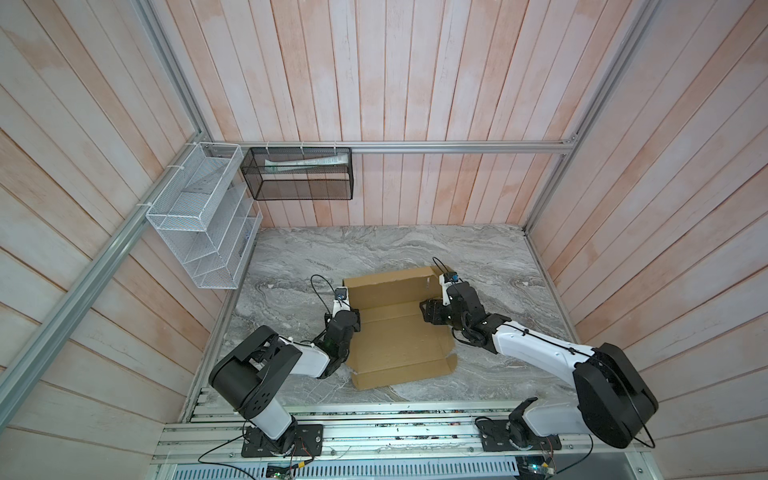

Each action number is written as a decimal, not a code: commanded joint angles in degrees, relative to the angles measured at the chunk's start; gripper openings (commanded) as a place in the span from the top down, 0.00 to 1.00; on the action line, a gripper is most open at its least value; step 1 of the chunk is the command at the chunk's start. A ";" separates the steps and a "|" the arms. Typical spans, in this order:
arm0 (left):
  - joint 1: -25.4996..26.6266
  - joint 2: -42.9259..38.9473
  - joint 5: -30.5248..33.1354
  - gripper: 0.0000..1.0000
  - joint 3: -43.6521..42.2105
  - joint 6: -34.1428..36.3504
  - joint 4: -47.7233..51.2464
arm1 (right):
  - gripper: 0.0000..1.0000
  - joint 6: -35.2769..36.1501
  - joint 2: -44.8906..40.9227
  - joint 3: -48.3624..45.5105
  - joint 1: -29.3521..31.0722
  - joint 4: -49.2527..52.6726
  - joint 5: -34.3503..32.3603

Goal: Fold the paper box

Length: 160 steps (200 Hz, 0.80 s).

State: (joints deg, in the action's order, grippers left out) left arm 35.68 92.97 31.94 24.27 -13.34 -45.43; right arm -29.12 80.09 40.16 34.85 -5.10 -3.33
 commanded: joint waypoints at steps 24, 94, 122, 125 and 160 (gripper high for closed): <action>-0.26 -0.60 0.14 1.00 0.67 -0.81 0.55 | 0.25 0.03 3.77 0.09 0.36 -3.84 -2.23; -0.51 -0.60 0.22 1.00 0.18 -0.78 0.07 | 0.25 1.26 10.23 3.57 -1.10 -4.82 -3.16; -0.64 -0.59 0.14 1.00 0.03 -0.88 -0.11 | 0.25 1.35 11.39 3.39 -2.05 -5.09 -3.61; -0.69 -0.59 0.14 1.00 0.01 -0.88 -0.14 | 0.25 1.31 11.59 3.35 -2.19 -5.16 -3.61; -0.86 -0.60 0.05 1.00 -0.21 -0.98 -0.61 | 0.25 0.65 12.45 2.34 -2.86 -6.11 -2.88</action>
State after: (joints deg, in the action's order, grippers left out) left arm 35.24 92.97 31.92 24.25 -13.58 -45.43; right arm -28.45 91.57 42.44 32.40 -9.74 -5.56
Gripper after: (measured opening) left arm 0.068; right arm 0.754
